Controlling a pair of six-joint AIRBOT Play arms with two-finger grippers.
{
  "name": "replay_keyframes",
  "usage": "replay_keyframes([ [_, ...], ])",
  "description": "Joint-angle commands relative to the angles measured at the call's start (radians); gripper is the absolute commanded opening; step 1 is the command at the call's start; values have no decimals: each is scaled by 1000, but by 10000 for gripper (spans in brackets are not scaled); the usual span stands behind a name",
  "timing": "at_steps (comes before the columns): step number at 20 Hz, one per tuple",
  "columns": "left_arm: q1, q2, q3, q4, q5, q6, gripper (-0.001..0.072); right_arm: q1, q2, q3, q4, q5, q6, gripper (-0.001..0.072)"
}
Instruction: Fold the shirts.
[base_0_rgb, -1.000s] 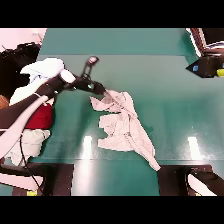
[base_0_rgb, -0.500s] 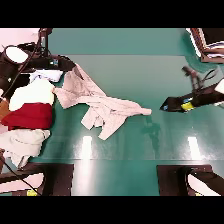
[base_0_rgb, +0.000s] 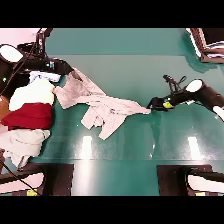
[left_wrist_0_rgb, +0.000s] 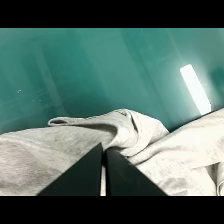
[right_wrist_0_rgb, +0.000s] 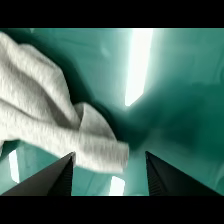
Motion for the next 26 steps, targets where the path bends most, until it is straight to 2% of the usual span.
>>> replay_keyframes([
  [1, 2, 1, 1, 2, -15, -25, 21, 25, -108, 77, 32, 48, -20, 431],
  [2, 2, 1, 1, 2, -16, -28, 21, 36, -118, 86, 31, 66, -21, 424],
  [4, 2, 1, 1, 2, -15, -27, 21, 56, -119, 87, 31, 74, -59, 68],
  [5, 2, 1, 1, 2, -15, -28, 21, 63, -116, 87, 31, 70, -68, 14],
  [8, 2, 6, 1, 2, -19, -48, 20, 61, -57, 88, 19, 35, -70, 12],
  [11, 2, 56, 37, 2, 19, -75, 20, 15, 84, 123, -5, 8, -69, 12],
  [18, 2, 254, 426, 2, 34, -76, 20, -146, 393, 504, -5, 15, -69, 12],
  [22, 2, 345, 528, 2, 31, -76, 20, -192, 510, 615, -5, 22, -69, 12],
  [24, 2, 352, 525, 25, -26, -79, 20, -193, 549, 618, -5, 91, -67, 11],
  [26, 2, 345, 473, 101, -104, -146, 20, -193, 586, 559, -5, 213, -22, 11],
])
